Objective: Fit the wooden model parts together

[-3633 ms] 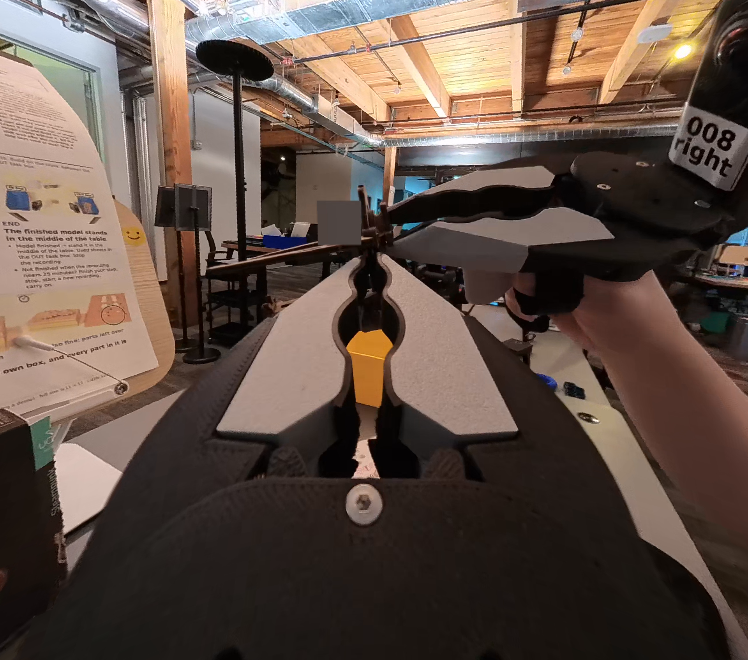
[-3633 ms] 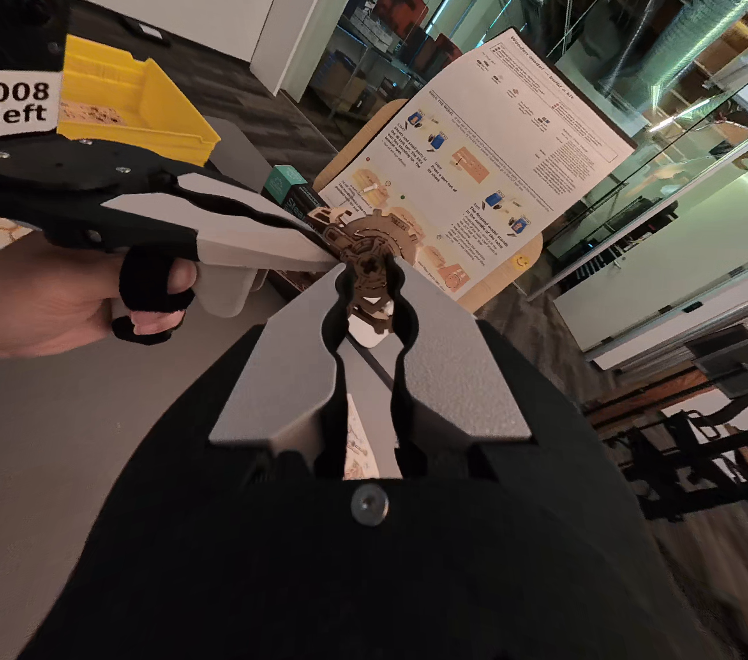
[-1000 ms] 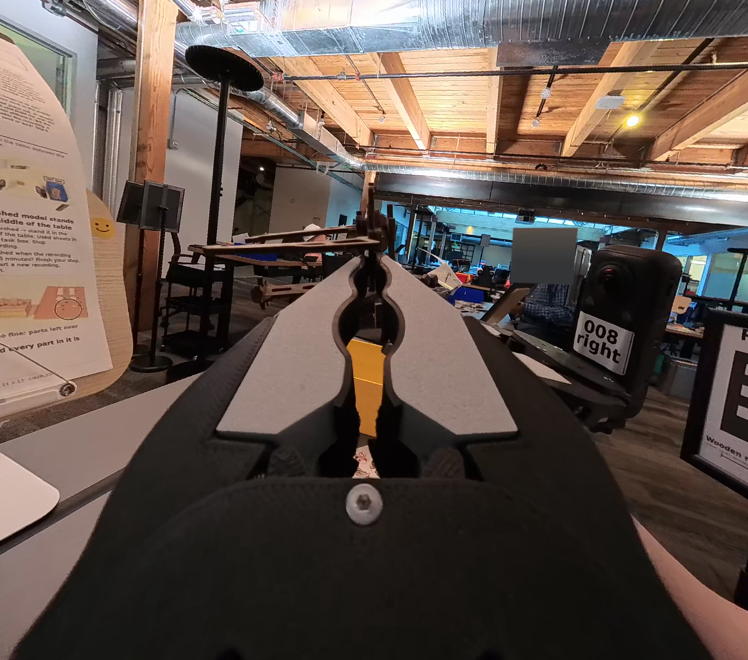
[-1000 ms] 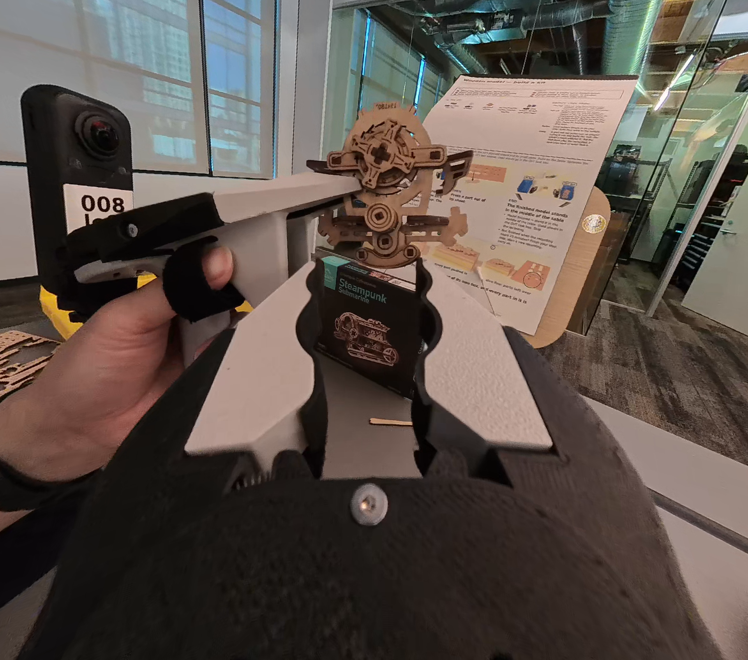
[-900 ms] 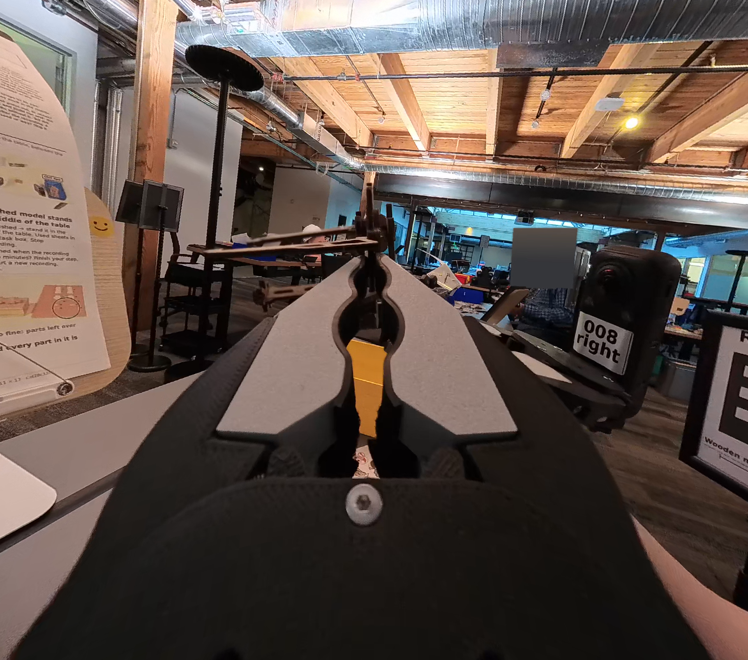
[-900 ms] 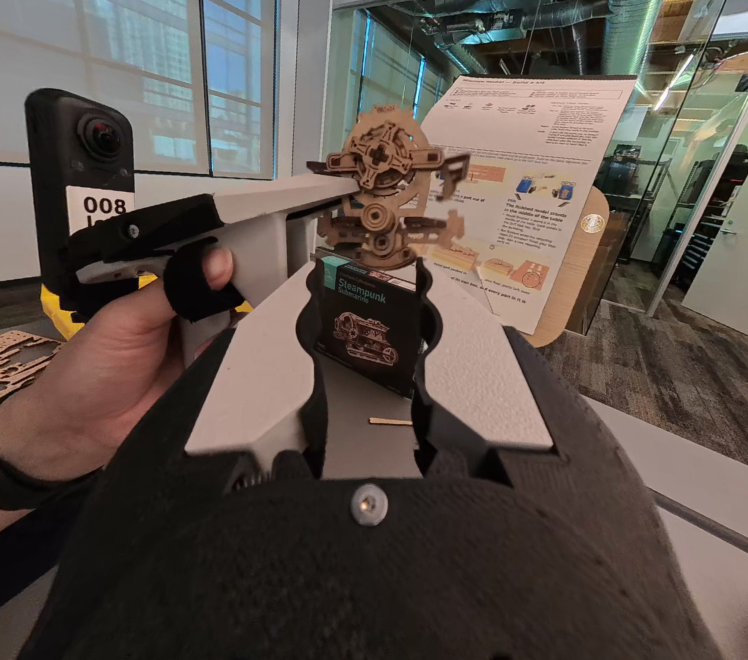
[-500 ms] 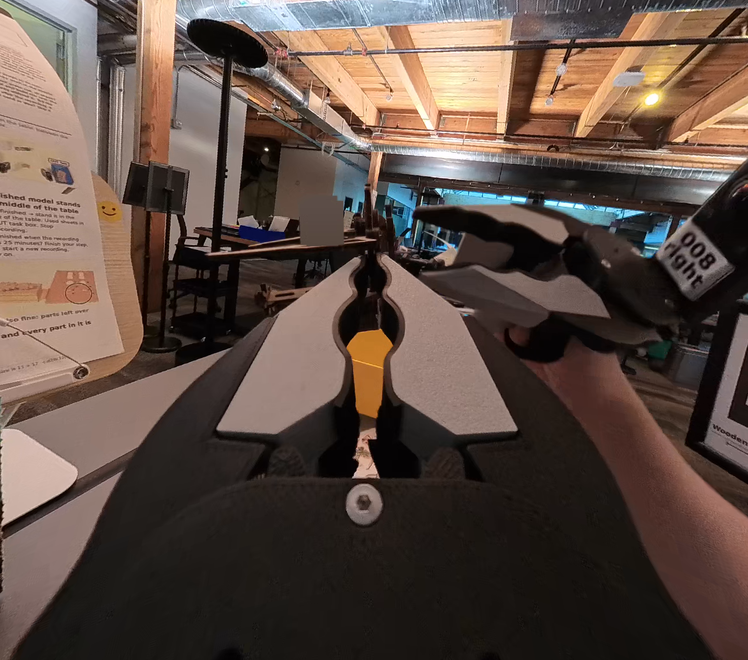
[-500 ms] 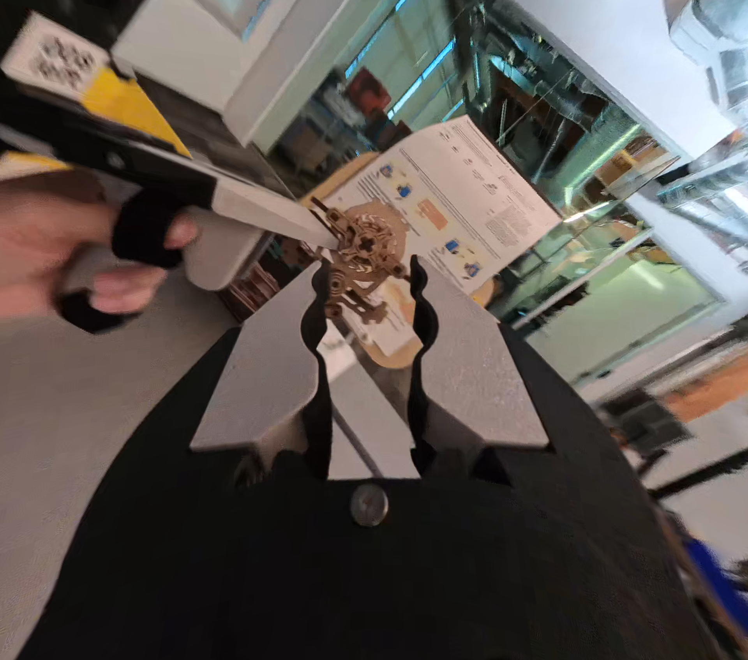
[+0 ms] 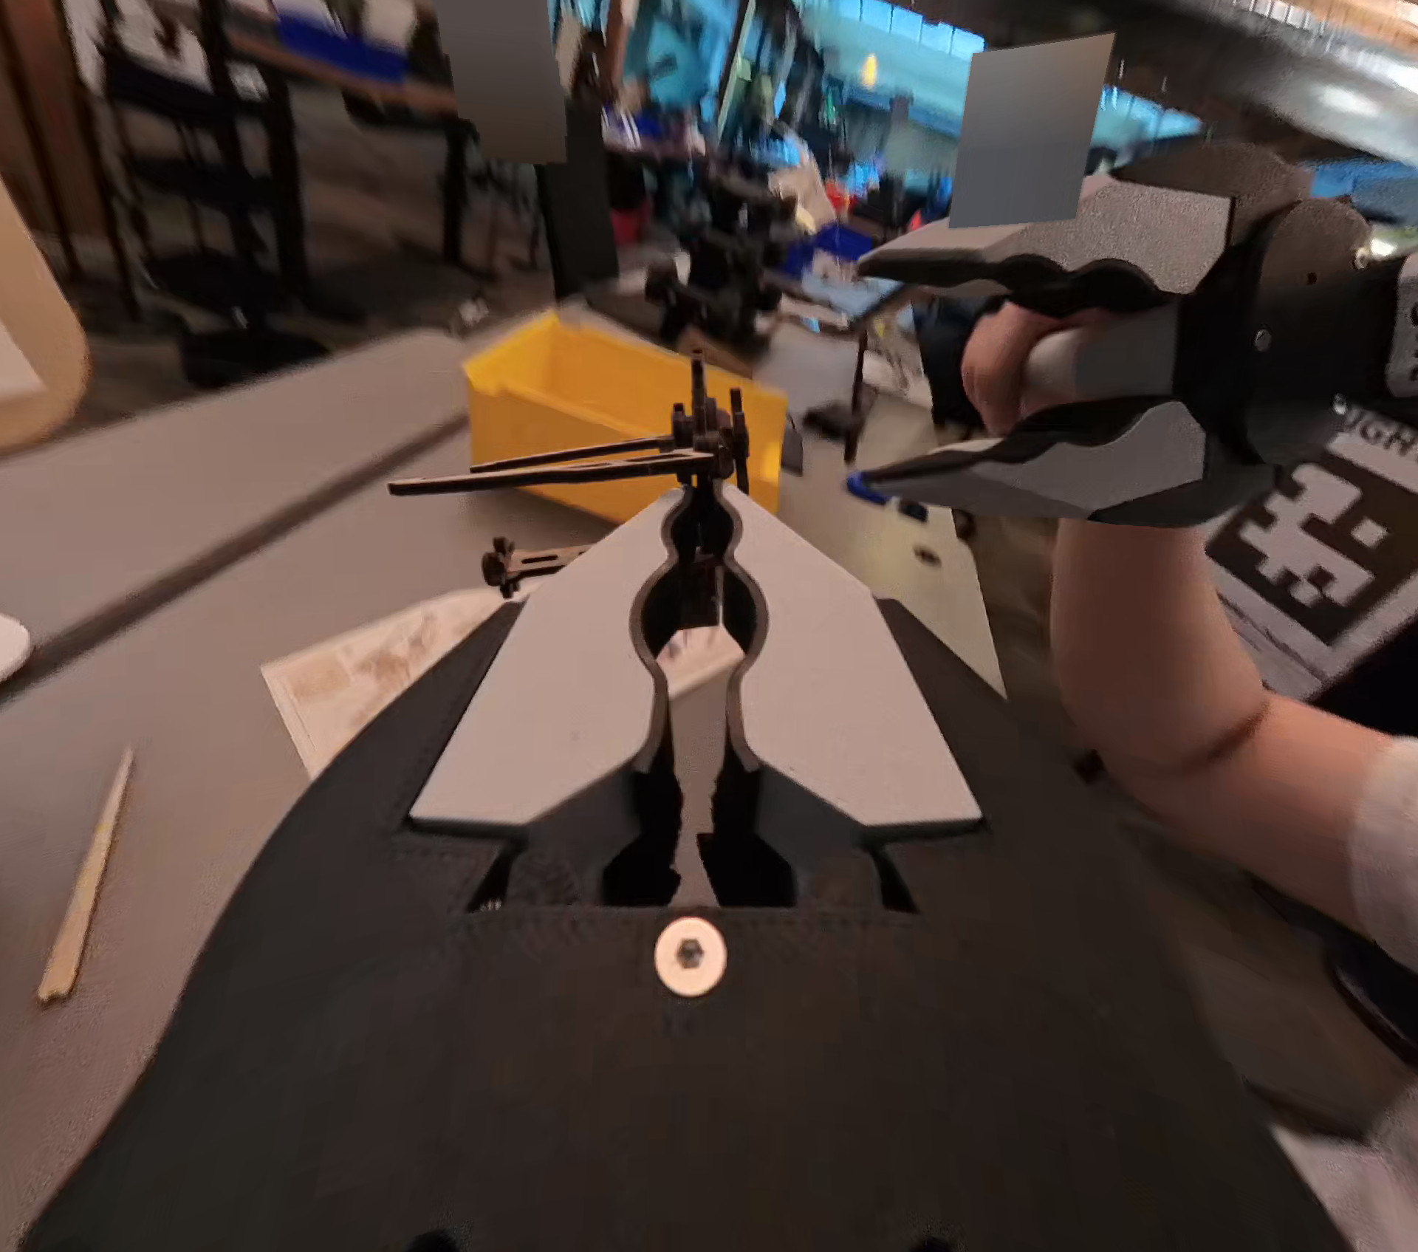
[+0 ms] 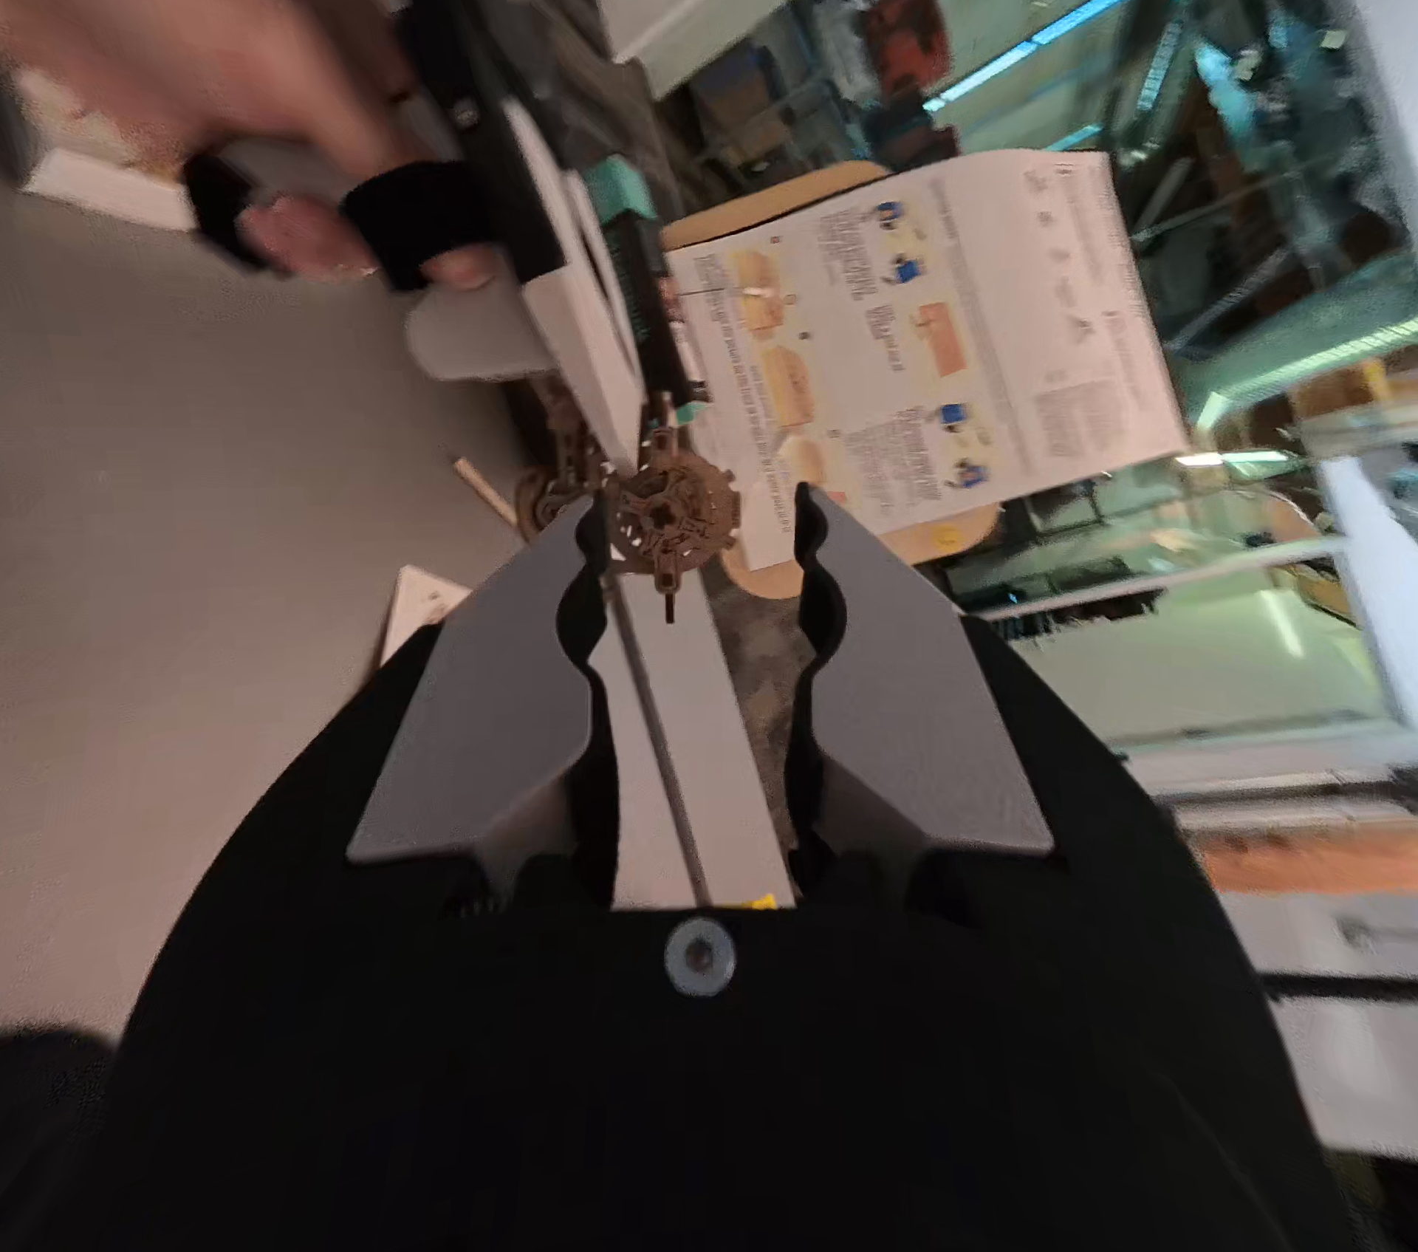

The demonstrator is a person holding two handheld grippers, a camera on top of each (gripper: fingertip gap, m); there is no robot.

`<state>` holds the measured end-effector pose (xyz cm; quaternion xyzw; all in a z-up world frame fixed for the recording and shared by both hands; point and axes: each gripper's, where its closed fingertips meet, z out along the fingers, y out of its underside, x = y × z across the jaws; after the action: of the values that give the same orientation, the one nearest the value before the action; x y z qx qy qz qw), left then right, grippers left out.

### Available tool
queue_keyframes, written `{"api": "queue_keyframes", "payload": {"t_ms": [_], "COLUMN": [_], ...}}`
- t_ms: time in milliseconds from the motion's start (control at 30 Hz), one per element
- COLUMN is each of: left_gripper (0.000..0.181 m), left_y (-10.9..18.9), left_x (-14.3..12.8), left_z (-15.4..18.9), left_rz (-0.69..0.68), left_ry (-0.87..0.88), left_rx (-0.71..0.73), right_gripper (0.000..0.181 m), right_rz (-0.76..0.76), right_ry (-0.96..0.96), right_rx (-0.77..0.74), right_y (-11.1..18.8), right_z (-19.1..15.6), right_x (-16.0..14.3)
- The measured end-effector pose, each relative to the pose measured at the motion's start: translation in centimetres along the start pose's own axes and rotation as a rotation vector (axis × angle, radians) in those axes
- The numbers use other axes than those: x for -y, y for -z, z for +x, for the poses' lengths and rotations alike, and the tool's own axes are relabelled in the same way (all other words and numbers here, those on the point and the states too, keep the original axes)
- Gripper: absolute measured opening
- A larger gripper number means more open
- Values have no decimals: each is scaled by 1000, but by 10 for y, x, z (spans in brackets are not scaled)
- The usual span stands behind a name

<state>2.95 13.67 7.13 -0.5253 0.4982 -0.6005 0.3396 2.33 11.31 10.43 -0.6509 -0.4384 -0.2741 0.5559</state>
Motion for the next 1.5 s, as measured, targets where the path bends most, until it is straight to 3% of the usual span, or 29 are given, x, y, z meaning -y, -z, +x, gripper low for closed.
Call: {"api": "queue_keyframes", "payload": {"t_ms": [67,200,267,367,533,700,1167,1367,1500], "left_gripper": [0,0,0,0,0,0,0,7,9], "left_y": [-3,-4,-2,-1,4,11,12,2,2], "left_x": [-20,-40,-58,-68,-93,-108,-116,-88,-80], "left_z": [-1,-7,-10,-18,-18,-15,-17,-15,-11], "left_rz": [-129,-259,-375,-430,-591,-697,-735,-580,-569], "left_ry": [23,14,-2,-8,-17,-38,13,-105,-240], "left_rx": [-23,3,17,63,57,47,31,49,80], "right_gripper": [49,44,41,42,57,63,49,47,47], "right_rz": [-6,-63,-73,-96,-83,-89,-152,-99,-48], "right_ry": [38,108,171,219,135,221,210,36,-43], "right_rx": [82,164,123,89,178,191,76,-57,-111], "right_y": [-1,-5,-8,-17,-32,-45,-61,-55,-53], "right_z": [-23,-58,-62,-71,-99,-119,-128,-110,-106], "right_x": [-20,-52,-55,-55,-60,-62,-73,-69,-63]}}
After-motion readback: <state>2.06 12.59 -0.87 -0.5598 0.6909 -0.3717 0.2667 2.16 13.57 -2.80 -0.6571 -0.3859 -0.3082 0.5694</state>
